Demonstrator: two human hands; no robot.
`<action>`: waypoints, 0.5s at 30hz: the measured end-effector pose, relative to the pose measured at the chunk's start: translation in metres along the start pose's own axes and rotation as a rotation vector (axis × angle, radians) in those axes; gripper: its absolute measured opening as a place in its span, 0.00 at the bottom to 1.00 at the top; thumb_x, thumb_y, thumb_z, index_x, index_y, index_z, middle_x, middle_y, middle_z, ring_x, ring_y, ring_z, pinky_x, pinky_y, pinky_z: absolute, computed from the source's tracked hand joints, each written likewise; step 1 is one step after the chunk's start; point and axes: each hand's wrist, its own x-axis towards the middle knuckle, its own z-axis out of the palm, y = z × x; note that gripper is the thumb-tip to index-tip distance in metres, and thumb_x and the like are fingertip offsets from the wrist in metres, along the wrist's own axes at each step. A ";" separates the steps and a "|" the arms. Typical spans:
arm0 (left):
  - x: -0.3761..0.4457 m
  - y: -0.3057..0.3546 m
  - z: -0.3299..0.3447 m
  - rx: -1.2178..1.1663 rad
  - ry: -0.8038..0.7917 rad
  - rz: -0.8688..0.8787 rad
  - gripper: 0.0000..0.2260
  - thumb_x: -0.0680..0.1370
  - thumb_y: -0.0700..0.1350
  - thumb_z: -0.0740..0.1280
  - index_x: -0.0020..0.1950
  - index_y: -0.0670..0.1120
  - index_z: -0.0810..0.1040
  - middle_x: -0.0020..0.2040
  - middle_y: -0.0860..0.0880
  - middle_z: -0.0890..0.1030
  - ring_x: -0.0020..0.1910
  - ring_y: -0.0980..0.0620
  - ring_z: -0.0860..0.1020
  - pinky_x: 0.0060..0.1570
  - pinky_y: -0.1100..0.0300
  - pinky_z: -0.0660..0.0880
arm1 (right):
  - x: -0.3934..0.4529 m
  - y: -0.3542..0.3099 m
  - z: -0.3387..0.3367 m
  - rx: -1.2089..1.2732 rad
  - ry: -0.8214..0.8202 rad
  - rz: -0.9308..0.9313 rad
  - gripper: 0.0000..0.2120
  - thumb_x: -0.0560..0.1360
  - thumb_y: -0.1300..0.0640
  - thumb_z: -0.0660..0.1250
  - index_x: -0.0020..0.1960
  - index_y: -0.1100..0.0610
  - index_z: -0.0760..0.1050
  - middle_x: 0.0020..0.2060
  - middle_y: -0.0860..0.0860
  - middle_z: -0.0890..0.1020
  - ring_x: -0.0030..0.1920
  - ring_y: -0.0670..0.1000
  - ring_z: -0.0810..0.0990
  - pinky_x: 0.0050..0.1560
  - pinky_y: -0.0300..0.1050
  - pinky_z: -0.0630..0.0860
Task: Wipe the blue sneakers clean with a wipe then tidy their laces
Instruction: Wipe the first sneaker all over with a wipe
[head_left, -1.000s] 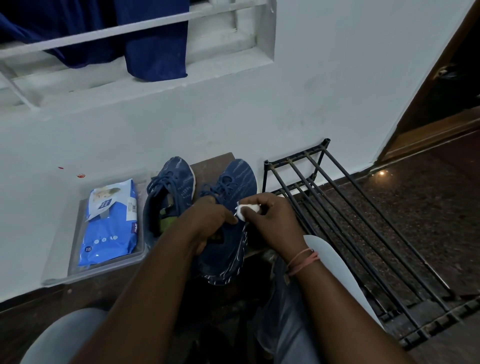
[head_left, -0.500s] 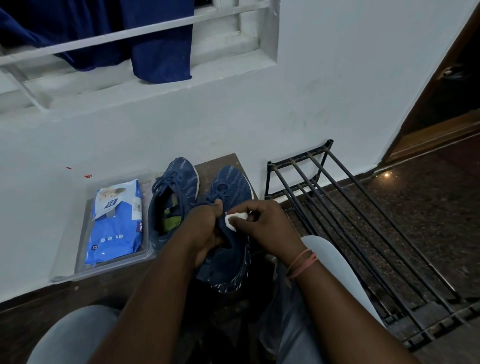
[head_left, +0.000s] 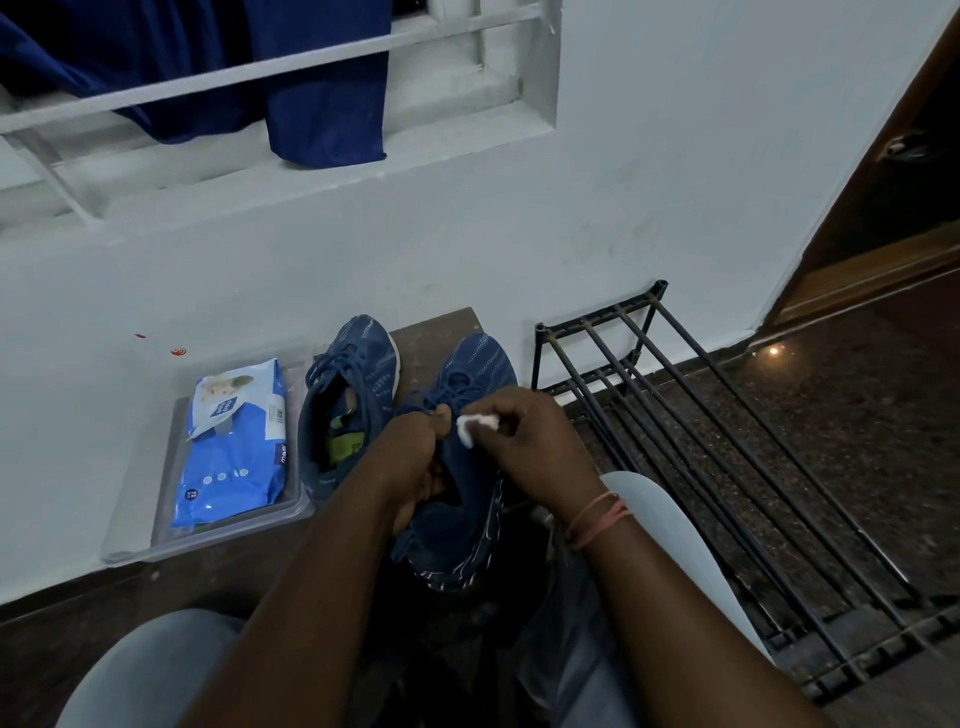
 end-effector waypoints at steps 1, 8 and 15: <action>0.000 0.000 -0.001 -0.005 0.001 -0.002 0.18 0.87 0.49 0.59 0.62 0.37 0.79 0.52 0.36 0.85 0.48 0.40 0.83 0.45 0.49 0.80 | -0.003 -0.003 -0.002 0.039 -0.094 -0.009 0.03 0.74 0.58 0.76 0.46 0.51 0.87 0.42 0.44 0.85 0.39 0.39 0.79 0.43 0.36 0.76; 0.001 0.001 0.004 0.020 0.003 -0.014 0.18 0.87 0.49 0.58 0.66 0.37 0.77 0.59 0.34 0.83 0.55 0.38 0.82 0.51 0.44 0.82 | 0.001 0.005 -0.001 -0.021 0.045 0.024 0.03 0.74 0.57 0.75 0.45 0.49 0.87 0.41 0.43 0.85 0.41 0.39 0.81 0.44 0.38 0.77; 0.003 -0.001 0.004 0.012 -0.007 -0.011 0.17 0.87 0.48 0.58 0.65 0.36 0.78 0.59 0.33 0.83 0.60 0.34 0.81 0.55 0.43 0.81 | 0.000 0.005 0.001 -0.097 0.122 0.045 0.02 0.74 0.54 0.75 0.46 0.50 0.86 0.42 0.44 0.83 0.42 0.41 0.80 0.45 0.45 0.79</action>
